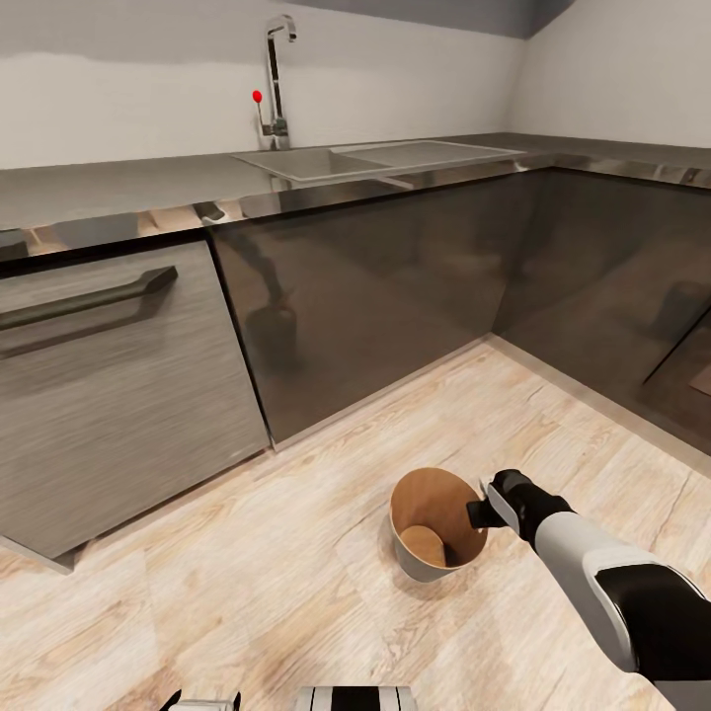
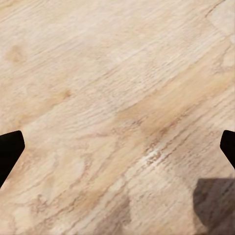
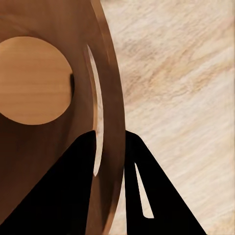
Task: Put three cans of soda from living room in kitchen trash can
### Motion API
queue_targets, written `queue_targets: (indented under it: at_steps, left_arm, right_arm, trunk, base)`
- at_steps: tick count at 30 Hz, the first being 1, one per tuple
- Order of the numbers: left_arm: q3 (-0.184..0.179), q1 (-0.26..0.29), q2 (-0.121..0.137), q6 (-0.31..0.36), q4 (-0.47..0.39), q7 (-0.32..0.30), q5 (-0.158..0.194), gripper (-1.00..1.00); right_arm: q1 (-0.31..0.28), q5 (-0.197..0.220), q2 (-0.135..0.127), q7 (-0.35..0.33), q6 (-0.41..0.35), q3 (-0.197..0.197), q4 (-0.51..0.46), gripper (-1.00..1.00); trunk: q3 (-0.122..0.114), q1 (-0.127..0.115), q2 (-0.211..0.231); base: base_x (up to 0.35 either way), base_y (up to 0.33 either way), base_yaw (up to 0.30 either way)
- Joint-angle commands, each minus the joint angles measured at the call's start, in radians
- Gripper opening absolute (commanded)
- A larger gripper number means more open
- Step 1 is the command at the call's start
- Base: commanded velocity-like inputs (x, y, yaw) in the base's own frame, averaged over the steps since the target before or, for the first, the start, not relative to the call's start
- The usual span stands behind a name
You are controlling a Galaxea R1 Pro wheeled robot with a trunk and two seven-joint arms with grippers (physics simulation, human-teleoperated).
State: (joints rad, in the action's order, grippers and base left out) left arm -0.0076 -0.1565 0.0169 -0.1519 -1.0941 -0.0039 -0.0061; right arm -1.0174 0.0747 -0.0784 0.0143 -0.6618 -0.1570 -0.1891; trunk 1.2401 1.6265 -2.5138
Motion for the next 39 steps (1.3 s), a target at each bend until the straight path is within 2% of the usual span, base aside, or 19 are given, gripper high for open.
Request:
queue_targets:
  at_steps: [1, 10, 18, 19, 27, 39]
  left_arm:
    - [0.000, 0.000, 0.000, 0.000, 0.000, 0.000, 0.000, 1.00]
    - [0.000, 0.000, 0.000, 0.000, 0.000, 0.001, 0.000, 1.00]
    - [0.000, 0.026, -0.002, 0.017, 0.002, 0.001, 0.000, 1.00]
    - [0.000, 0.034, -0.002, 0.024, 0.002, 0.002, 0.000, 1.00]
    - [0.000, 0.034, -0.002, 0.026, 0.003, 0.002, 0.000, 1.00]
    - [0.001, 0.035, -0.004, 0.030, 0.017, 0.002, 0.000, 1.00]
  right_arm:
    - [0.000, 0.014, 0.000, -0.002, 0.001, 0.002, 0.000, -1.00]
    - [0.000, 0.014, 0.001, -0.002, 0.001, 0.002, 0.000, -1.00]
    - [0.002, 0.014, 0.000, -0.002, 0.001, 0.002, 0.002, -1.00]
    - [0.013, 0.015, 0.001, -0.003, 0.027, 0.002, 0.003, -1.00]
    - [0.017, 0.016, -0.001, -0.003, 0.081, 0.002, 0.013, -1.00]
    - [0.017, 0.016, -0.001, -0.005, 0.086, 0.002, 0.015, -1.00]
  trunk:
    - [0.000, 0.000, 0.000]
    - [0.000, 0.000, 0.000]
    - [-0.031, -0.004, 0.002]
    - [-0.035, -0.004, 0.002]
    - [-0.066, -0.008, 0.004]
    - [-0.112, -0.013, 0.007]
  base:
    - [0.000, 0.000, 0.000]
    - [0.000, 0.000, 0.000]
    - [0.000, 0.000, 0.000]
    - [0.000, 0.000, 0.000]
    - [0.000, 0.000, 0.000]
    - [0.000, 0.000, 0.000]
